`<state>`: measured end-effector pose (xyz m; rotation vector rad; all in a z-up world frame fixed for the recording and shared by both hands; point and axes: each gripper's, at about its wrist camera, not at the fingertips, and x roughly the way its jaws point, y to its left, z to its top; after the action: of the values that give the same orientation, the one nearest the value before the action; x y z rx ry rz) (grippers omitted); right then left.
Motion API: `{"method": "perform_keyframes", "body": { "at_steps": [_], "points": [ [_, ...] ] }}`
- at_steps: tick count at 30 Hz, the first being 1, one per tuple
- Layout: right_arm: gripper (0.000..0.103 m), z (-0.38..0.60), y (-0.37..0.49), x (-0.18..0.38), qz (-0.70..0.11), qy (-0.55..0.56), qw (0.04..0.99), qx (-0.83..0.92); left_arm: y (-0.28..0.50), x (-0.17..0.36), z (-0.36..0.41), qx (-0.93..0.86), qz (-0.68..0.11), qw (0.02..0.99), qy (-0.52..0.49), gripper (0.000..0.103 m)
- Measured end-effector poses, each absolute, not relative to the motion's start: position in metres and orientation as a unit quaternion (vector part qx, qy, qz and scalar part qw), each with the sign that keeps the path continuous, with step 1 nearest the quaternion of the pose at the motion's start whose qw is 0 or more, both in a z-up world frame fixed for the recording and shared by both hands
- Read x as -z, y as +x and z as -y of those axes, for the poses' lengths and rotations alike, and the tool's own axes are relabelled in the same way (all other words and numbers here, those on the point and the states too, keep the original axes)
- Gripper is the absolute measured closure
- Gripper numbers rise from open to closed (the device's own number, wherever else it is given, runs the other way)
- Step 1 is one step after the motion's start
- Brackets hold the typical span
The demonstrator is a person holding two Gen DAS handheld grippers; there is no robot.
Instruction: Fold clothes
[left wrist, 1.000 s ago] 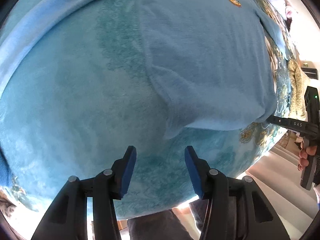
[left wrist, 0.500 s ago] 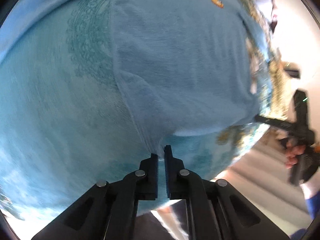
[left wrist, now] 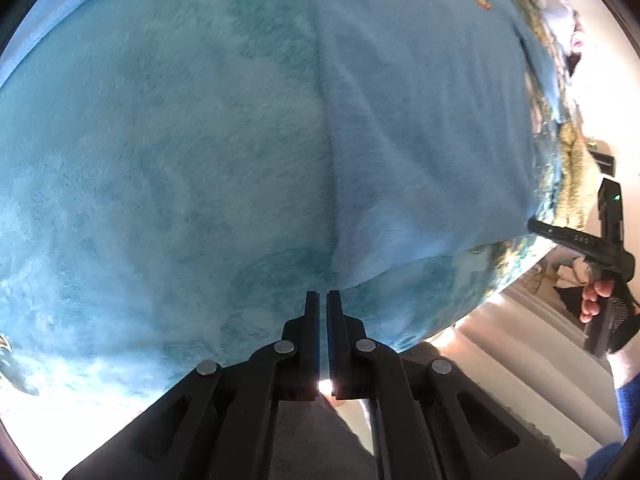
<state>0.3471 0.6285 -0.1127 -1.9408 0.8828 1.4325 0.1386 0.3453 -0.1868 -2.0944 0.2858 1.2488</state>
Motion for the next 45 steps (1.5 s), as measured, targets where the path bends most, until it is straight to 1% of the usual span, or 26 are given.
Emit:
{"method": "perform_keyframes", "body": {
  "at_steps": [7, 9, 10, 11, 13, 14, 15, 16, 17, 19, 20, 22, 24, 25, 26, 27, 29, 39, 45],
  "points": [
    [0.09, -0.63, 0.339, 0.109, -0.314, -0.728, 0.297, -0.532, 0.124, 0.177, -0.34, -0.528, -0.091, 0.304, -0.788, 0.1],
    [0.079, -0.631, 0.333, 0.102, -0.279, -0.736, 0.312, -0.533, 0.111, 0.171, -0.335, -0.552, -0.07, 0.285, -0.78, 0.1],
    [0.066, -0.635, 0.331, 0.095, -0.27, -0.735, 0.316, -0.536, 0.104, 0.169, -0.332, -0.565, -0.056, 0.272, -0.777, 0.1],
    [0.062, -0.637, 0.328, 0.089, -0.271, -0.728, 0.318, -0.543, 0.097, 0.167, -0.328, -0.579, -0.039, 0.257, -0.773, 0.1],
    [0.061, -0.64, 0.321, 0.077, -0.273, -0.714, 0.321, -0.559, 0.081, 0.162, -0.32, -0.604, -0.007, 0.228, -0.764, 0.096],
    [0.057, -0.64, 0.315, 0.071, -0.27, -0.709, 0.322, -0.566, 0.073, 0.16, -0.316, -0.616, 0.01, 0.213, -0.758, 0.092],
    [0.054, -0.64, 0.308, 0.065, -0.266, -0.706, 0.324, -0.572, 0.066, 0.158, -0.311, -0.628, 0.024, 0.195, -0.753, 0.076],
    [0.048, -0.64, 0.302, 0.06, -0.262, -0.702, 0.321, -0.58, 0.058, 0.156, -0.305, -0.643, 0.041, 0.173, -0.745, 0.058],
    [0.044, -0.638, 0.293, 0.054, -0.258, -0.698, 0.316, -0.589, 0.051, 0.153, -0.297, -0.657, 0.061, 0.154, -0.735, 0.053],
    [0.039, -0.632, 0.275, 0.046, -0.244, -0.697, 0.302, -0.603, 0.037, 0.149, -0.282, -0.68, 0.1, 0.117, -0.717, 0.045],
    [0.038, -0.626, 0.268, 0.042, -0.235, -0.697, 0.295, -0.61, 0.033, 0.148, -0.275, -0.688, 0.115, 0.102, -0.709, 0.043],
    [0.034, -0.613, 0.255, 0.035, -0.215, -0.698, 0.28, -0.624, 0.024, 0.146, -0.262, -0.702, 0.143, 0.073, -0.694, 0.029],
    [0.025, -0.599, 0.242, 0.029, -0.195, -0.697, 0.265, -0.637, 0.014, 0.144, -0.244, -0.711, 0.178, 0.04, -0.679, 0.023],
    [0.018, -0.592, 0.236, 0.025, -0.185, -0.697, 0.258, -0.643, 0.01, 0.145, -0.236, -0.713, 0.196, 0.021, -0.673, 0.022],
    [0.013, -0.587, 0.227, 0.02, -0.18, -0.694, 0.249, -0.651, 0.007, 0.146, -0.228, -0.712, 0.215, 0.004, -0.668, 0.022],
    [0.011, -0.582, 0.219, 0.015, -0.175, -0.689, 0.241, -0.66, 0.005, 0.149, -0.221, -0.71, 0.233, -0.012, -0.664, 0.021],
    [0.001, -0.575, 0.205, 0.01, -0.164, -0.687, 0.226, -0.671, 0.001, 0.156, -0.209, -0.705, 0.268, -0.04, -0.655, 0.021],
    [0.0, -0.551, 0.13, -0.01, -0.097, -0.686, 0.202, -0.692, -0.015, 0.201, -0.171, -0.676, 0.331, -0.098, -0.651, 0.021],
    [0.0, -0.532, 0.107, -0.005, -0.06, -0.702, 0.184, -0.686, -0.018, 0.219, -0.155, -0.657, 0.377, -0.113, -0.642, 0.022]
  ]
}}
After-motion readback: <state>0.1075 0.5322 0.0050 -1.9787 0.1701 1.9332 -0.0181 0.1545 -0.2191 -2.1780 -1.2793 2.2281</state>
